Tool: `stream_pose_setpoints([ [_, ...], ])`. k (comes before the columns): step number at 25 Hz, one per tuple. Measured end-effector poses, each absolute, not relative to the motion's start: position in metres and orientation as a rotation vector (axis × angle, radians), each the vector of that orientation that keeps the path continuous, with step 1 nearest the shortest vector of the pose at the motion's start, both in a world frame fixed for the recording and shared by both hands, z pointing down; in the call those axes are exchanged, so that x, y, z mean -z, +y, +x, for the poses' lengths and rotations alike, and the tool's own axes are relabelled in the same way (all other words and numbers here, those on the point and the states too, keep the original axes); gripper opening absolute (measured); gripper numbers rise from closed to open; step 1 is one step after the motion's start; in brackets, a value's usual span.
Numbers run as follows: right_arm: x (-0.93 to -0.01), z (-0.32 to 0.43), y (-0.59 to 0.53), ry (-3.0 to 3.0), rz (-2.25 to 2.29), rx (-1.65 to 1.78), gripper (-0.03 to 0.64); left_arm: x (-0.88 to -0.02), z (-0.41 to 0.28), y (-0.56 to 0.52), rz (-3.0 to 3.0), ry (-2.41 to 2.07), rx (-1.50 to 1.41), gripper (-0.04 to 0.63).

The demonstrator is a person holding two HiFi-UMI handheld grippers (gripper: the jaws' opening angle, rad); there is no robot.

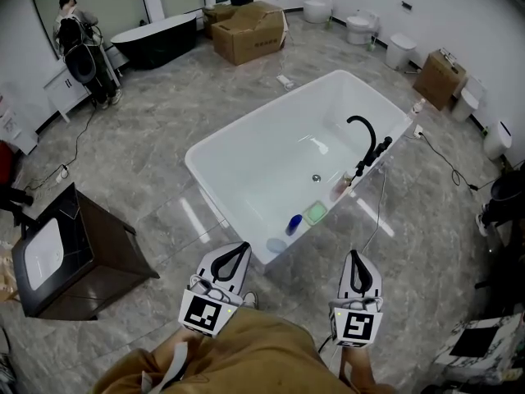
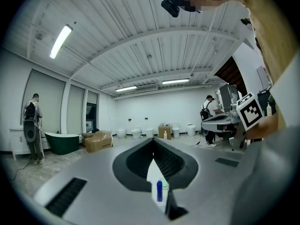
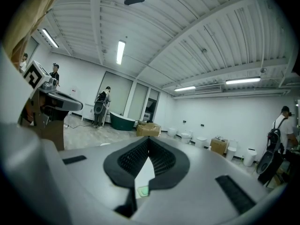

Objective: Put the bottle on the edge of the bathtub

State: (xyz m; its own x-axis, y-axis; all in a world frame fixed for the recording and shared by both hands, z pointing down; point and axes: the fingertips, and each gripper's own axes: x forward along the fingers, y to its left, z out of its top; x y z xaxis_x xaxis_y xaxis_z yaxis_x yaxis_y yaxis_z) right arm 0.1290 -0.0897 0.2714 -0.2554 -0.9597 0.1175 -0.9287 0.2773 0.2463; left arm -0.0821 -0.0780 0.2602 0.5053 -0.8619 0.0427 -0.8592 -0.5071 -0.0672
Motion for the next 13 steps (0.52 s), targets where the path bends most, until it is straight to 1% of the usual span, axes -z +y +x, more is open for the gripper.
stream_pose_setpoints([
  [13, -0.268, 0.110, -0.094, -2.333, 1.708, 0.260, 0.003, -0.261, -0.099, -0.083, -2.681, 1.563, 0.073, 0.007],
])
